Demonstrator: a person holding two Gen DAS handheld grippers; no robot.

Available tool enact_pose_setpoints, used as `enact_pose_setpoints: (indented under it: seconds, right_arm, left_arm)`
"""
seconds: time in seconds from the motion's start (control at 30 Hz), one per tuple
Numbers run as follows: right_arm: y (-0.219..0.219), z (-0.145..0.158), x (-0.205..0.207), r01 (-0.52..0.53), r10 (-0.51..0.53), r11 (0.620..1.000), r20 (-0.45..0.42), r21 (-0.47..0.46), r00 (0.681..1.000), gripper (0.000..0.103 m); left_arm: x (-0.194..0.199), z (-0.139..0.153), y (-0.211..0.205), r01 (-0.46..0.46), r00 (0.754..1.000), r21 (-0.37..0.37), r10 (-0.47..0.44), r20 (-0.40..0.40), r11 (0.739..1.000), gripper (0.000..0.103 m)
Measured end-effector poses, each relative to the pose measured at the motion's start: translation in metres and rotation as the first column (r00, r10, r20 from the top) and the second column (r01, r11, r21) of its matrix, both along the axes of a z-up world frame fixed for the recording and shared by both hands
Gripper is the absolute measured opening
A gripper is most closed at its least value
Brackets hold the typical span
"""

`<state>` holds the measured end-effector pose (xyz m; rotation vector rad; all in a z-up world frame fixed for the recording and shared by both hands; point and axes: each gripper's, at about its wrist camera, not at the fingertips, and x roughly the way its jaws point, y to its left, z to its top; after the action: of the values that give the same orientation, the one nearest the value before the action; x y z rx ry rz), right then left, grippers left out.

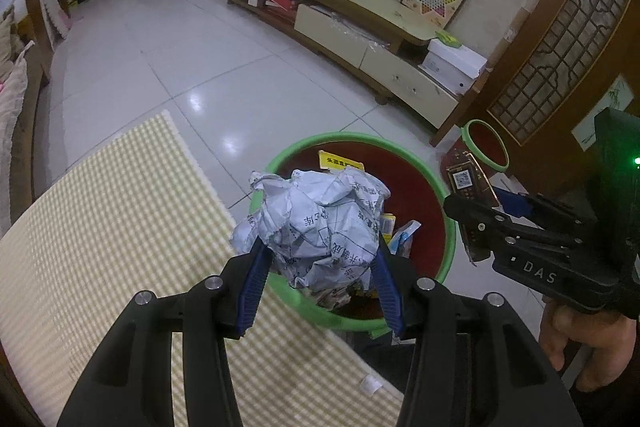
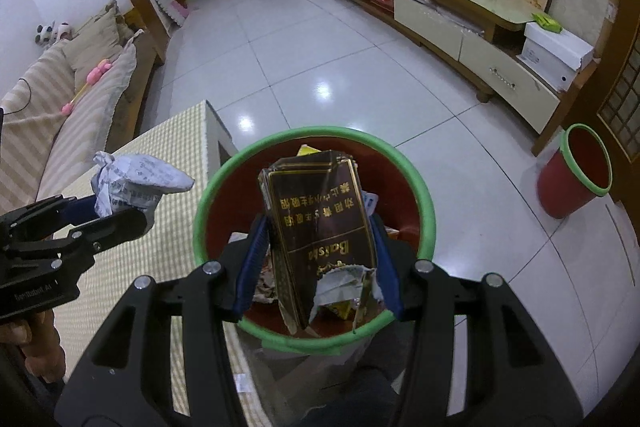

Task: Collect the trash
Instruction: 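Carry the crumpled foil and brown package over the bin, then open both tools over the bin to drop the foil and package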

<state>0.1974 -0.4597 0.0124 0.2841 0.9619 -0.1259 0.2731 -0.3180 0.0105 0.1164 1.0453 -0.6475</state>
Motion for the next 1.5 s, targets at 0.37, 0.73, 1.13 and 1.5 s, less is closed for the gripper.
enact_pose_setpoints:
  seconds: [0.37, 0.73, 1.13, 1.5]
  right_arm:
    - [-0.009, -0.011, 0.006, 0.016, -0.016, 1.000, -0.020, 0.012, 1.000, 0.049]
    - [-0.012, -0.019, 0.009, 0.014, -0.013, 1.000, -0.032, 0.022, 0.999, 0.049]
    - [-0.016, -0.029, 0.014, 0.013, -0.011, 1.000, -0.040, 0.028, 0.999, 0.053]
    - [-0.008, -0.018, 0.010, 0.021, -0.021, 1.000, -0.013, 0.005, 1.000, 0.098]
  left_arm:
    - [0.008, -0.014, -0.016, 0.020, 1.000, 0.012, -0.020, -0.019, 1.000, 0.047]
    - [0.012, -0.021, -0.028, 0.039, 0.998, 0.009, -0.039, -0.042, 0.999, 0.049]
    - [0.013, -0.026, -0.037, 0.040, 0.999, 0.046, -0.039, -0.022, 0.998, 0.085]
    - [0.009, -0.018, -0.011, -0.012, 1.000, 0.071, 0.013, -0.013, 0.997, 0.095]
